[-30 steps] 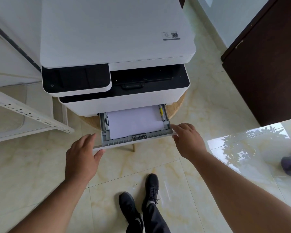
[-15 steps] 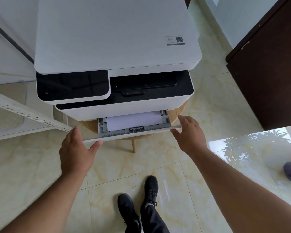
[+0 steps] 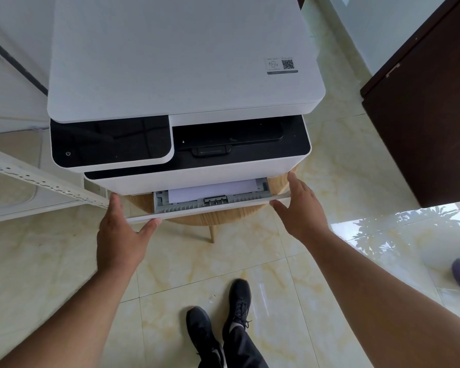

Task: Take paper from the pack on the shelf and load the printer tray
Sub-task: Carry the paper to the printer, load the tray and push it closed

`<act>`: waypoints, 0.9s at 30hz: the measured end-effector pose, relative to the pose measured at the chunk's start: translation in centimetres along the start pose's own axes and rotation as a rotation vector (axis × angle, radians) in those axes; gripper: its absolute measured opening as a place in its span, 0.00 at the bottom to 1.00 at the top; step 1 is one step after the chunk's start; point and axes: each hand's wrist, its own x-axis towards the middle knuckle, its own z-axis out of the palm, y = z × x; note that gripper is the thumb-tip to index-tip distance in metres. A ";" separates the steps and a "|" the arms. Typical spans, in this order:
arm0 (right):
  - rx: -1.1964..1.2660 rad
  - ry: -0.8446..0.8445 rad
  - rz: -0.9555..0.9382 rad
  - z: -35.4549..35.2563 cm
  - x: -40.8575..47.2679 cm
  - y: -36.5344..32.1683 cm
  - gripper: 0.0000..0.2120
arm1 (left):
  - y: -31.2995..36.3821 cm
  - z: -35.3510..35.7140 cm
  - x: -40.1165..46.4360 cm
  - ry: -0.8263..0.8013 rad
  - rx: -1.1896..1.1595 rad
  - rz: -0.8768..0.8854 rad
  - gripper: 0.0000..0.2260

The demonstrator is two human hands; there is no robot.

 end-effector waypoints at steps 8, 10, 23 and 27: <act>0.055 0.039 0.028 0.1 0.8 -0.4 0.39 | 1.0 0.0 0.2 0.069 -0.118 -0.010 0.45; 0.075 0.044 0.036 0.1 0.9 -0.5 0.38 | 1.1 0.2 0.2 0.081 -0.117 -0.016 0.44; 0.098 0.064 0.057 -0.2 1.3 -1.0 0.33 | 0.6 0.8 1.4 0.099 -0.174 -0.012 0.38; 0.124 0.052 0.045 -0.4 1.3 -1.1 0.35 | 0.2 0.7 1.8 0.087 -0.218 0.009 0.39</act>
